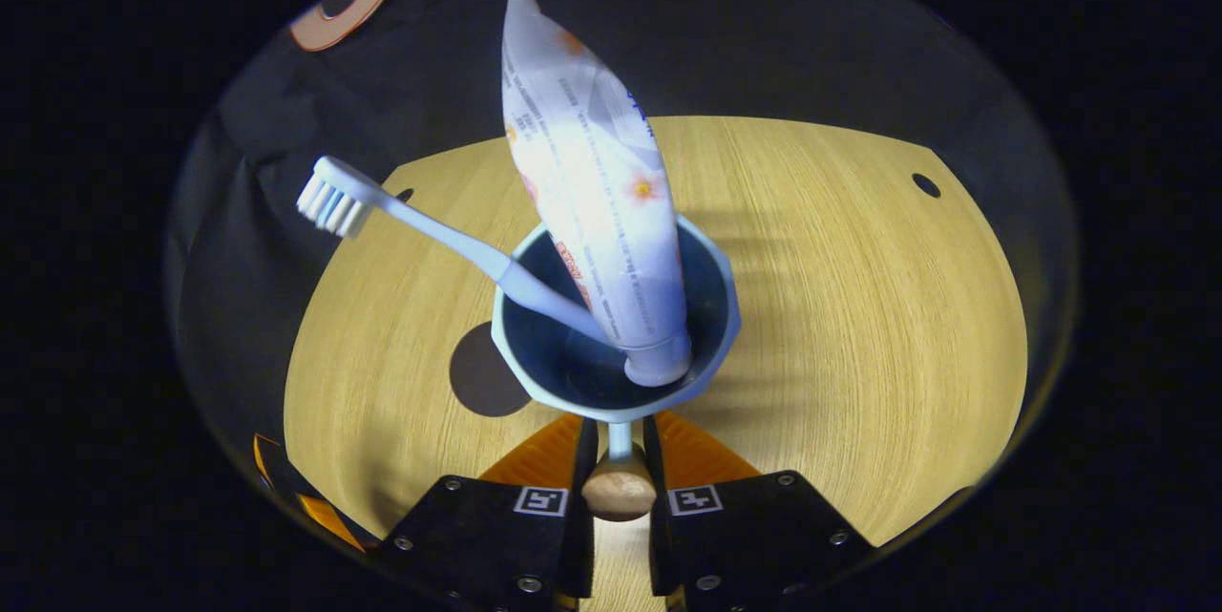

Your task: Put the toothbrush and toothpaste on the desktop into the cup, then pick up the cup and place it on the coaster on the desktop.

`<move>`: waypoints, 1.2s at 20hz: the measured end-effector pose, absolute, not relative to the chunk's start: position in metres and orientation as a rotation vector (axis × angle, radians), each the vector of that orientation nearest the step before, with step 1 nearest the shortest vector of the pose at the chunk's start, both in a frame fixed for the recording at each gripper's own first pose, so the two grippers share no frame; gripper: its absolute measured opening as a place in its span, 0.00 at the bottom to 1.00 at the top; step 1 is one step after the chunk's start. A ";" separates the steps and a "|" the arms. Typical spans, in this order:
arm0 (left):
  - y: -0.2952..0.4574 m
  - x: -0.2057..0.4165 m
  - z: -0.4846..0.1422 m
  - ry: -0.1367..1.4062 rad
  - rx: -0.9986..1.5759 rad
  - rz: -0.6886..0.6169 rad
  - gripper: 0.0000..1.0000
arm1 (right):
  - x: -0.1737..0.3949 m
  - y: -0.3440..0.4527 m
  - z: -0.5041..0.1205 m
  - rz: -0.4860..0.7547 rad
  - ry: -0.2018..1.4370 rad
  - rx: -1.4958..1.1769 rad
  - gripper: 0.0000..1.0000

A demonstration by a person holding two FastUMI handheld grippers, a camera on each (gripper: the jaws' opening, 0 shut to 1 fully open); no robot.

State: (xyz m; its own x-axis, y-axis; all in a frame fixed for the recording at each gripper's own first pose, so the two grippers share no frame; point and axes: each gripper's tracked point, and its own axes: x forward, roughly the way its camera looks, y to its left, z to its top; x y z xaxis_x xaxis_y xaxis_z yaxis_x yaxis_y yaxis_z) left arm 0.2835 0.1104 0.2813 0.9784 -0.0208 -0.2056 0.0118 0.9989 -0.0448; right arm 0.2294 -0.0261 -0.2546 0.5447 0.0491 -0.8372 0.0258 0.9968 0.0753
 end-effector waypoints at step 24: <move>0.172 0.255 0.266 0.235 -0.070 0.107 0.98 | 0.241 -0.041 -0.250 0.173 1.043 -0.129 0.24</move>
State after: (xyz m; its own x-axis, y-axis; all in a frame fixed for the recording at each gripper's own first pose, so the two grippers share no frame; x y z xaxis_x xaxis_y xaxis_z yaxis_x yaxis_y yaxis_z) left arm 0.2553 0.1723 0.2657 0.9668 0.0974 -0.2361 -0.1138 0.9919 -0.0568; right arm 0.2406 -0.0405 -0.2497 0.4918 0.0815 -0.8669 -0.2034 0.9788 -0.0234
